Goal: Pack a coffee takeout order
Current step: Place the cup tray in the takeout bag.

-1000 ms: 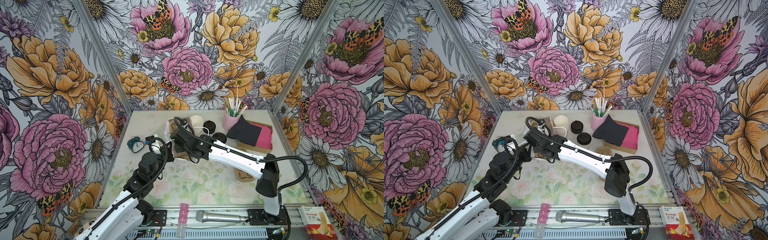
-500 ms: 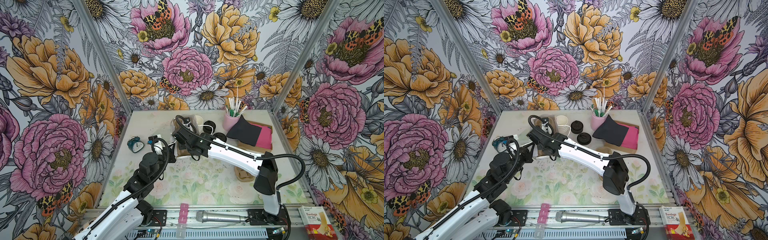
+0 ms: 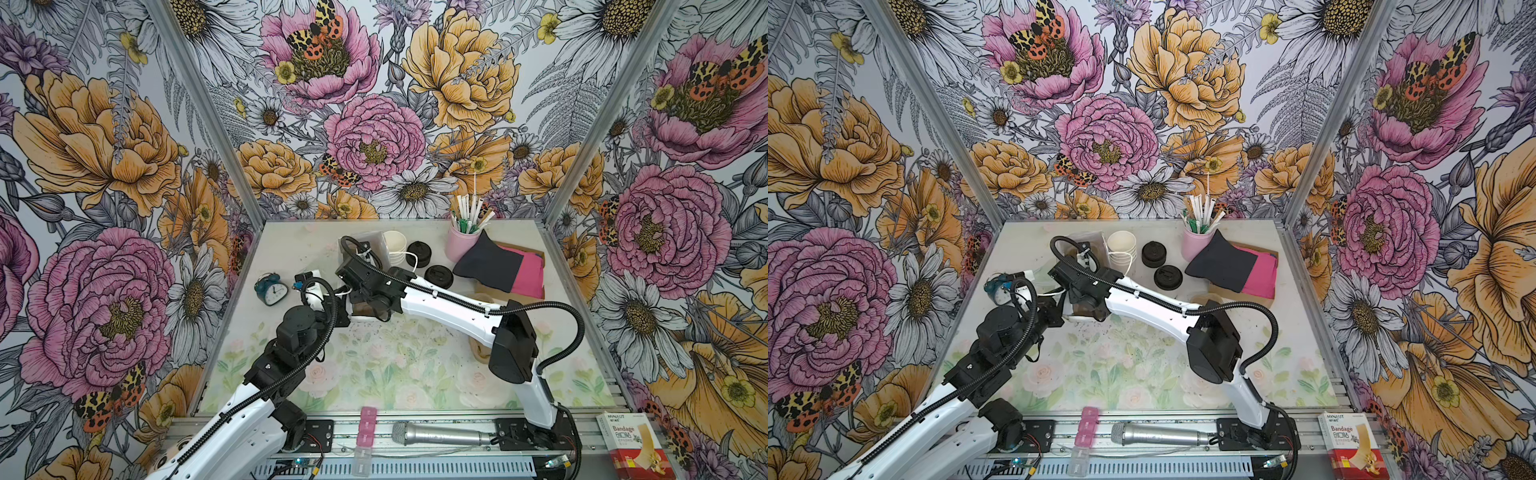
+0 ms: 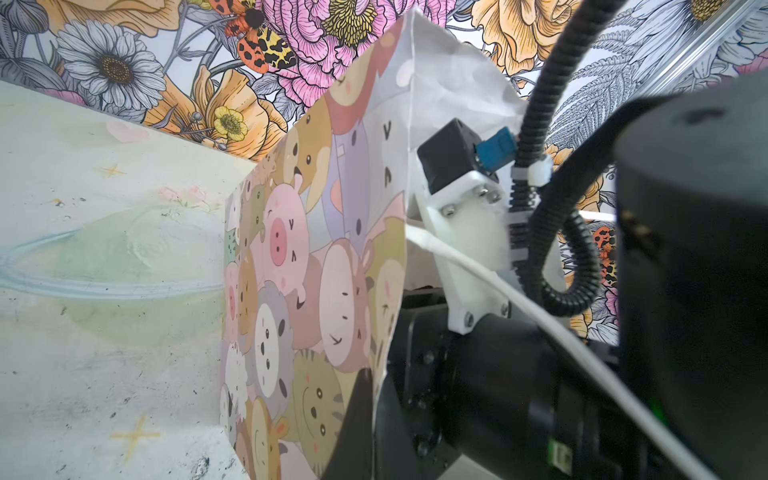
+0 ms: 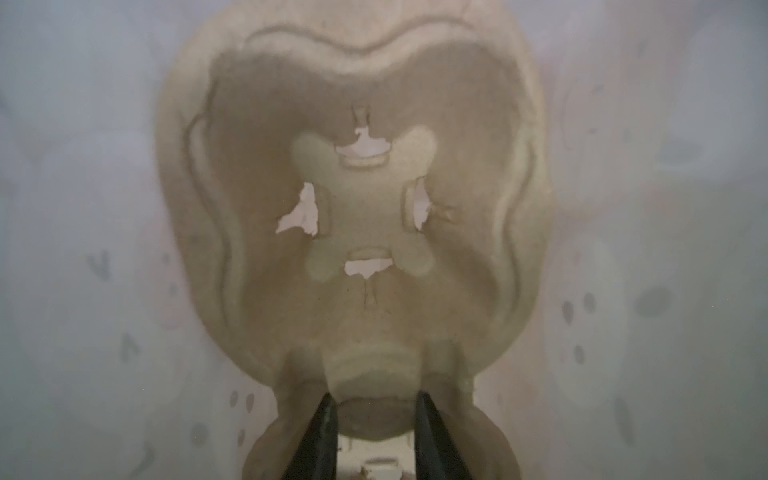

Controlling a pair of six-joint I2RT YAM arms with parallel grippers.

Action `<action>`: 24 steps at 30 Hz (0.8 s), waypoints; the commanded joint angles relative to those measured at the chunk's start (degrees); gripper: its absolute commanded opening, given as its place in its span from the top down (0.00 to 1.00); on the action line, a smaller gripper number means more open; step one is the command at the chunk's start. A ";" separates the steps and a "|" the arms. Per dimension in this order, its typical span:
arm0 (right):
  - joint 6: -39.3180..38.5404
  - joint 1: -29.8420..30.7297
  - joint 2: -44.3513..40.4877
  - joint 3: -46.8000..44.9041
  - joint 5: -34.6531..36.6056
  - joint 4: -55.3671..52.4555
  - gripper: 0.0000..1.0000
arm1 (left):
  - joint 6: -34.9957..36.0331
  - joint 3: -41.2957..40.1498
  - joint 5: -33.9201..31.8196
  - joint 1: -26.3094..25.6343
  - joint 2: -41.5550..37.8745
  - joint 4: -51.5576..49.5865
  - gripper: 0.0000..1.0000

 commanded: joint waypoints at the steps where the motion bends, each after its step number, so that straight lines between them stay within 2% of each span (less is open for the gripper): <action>1: 0.52 0.16 2.51 0.99 -1.99 -0.27 0.81 | 0.83 1.29 -1.46 -0.47 -0.54 -0.88 1.00; 24: 1.34 -2.60 11.36 4.85 -6.25 -0.30 0.78 | 2.40 1.39 3.01 -0.48 0.87 1.52 1.00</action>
